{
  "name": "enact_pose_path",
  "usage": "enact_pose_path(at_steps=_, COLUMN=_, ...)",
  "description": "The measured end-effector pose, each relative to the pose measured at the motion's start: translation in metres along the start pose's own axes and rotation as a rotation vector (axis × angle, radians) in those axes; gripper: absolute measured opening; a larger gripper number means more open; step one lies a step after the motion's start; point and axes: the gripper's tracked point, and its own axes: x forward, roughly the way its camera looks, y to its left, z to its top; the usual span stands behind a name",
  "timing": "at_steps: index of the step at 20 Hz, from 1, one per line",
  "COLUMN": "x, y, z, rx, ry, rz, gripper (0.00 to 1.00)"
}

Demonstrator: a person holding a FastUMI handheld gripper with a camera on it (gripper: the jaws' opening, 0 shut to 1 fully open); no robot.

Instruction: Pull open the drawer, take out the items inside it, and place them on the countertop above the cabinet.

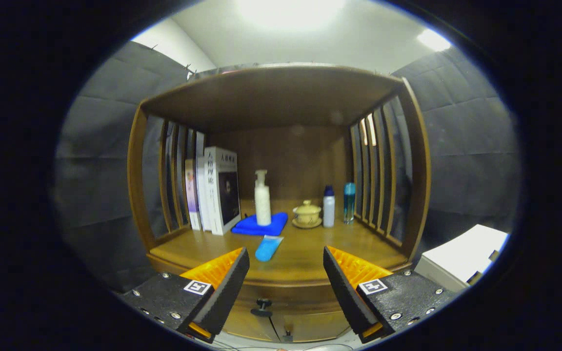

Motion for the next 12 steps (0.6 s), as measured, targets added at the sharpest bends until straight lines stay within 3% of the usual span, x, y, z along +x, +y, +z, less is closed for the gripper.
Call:
enact_pose_path(at_steps=6, x=-0.026, y=-0.008, z=0.061, rx=-0.136, ry=-0.016, rz=0.030, gripper=0.94)
enact_pose_path(at_steps=12, x=-0.065, y=0.009, z=0.097, rx=-0.112, ry=-0.084, rz=0.052, gripper=0.95)
